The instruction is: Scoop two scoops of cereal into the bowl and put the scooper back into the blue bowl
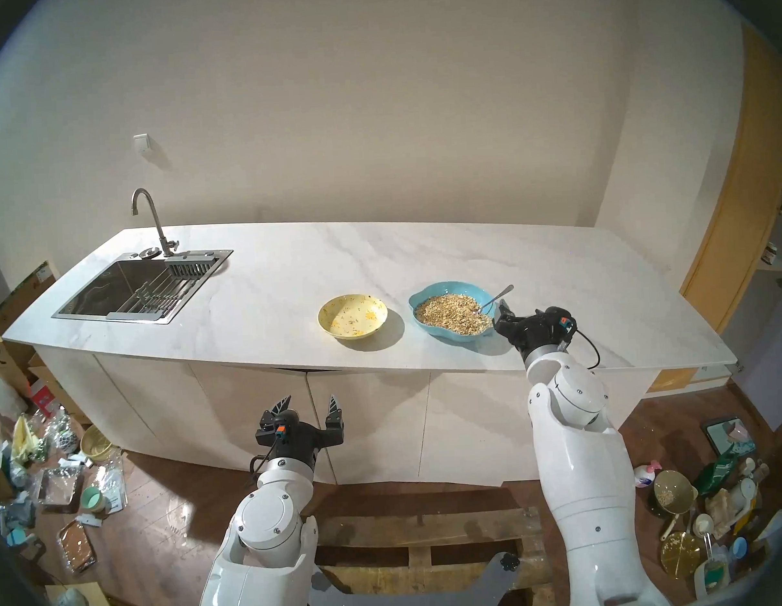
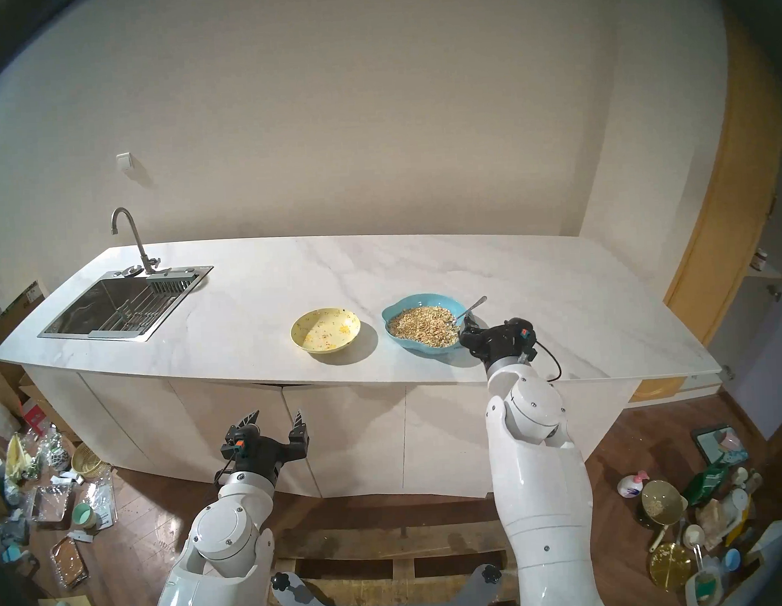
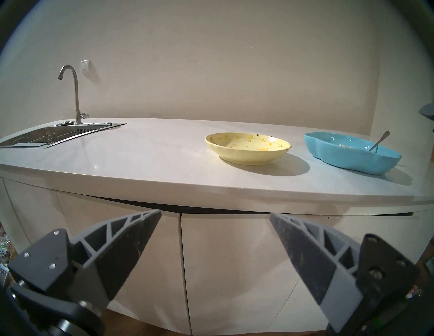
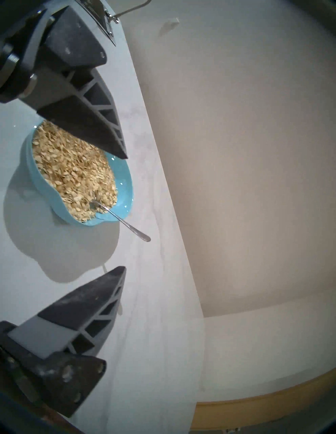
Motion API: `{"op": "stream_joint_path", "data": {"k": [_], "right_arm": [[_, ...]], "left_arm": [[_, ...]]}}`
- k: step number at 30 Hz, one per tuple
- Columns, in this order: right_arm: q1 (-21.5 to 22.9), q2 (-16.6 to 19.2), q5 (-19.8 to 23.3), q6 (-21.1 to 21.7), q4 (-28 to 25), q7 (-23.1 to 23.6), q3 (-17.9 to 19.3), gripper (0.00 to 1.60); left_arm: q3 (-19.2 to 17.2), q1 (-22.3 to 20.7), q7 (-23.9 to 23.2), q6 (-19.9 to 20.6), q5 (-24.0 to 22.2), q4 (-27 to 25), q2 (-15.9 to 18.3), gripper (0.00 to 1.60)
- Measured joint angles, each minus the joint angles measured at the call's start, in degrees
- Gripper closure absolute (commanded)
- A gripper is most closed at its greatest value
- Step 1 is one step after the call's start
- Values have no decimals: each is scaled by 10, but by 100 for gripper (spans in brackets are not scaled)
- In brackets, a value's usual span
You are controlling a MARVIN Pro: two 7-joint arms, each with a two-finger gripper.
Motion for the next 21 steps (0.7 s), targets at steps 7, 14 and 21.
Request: {"op": "stream_joint_path", "data": {"k": [7,14,21], "right_arm": [[55,-9,16,16,21,-2,8,0],[64,-18,24,24,61,-3,0,0],[70,-22,24,23,79,-2,-16,0]], "left_arm": [[0,0,0,0,0,0,0,0],[0,0,0,0,0,0,0,0],[0,0,0,0,0,0,0,0]]}}
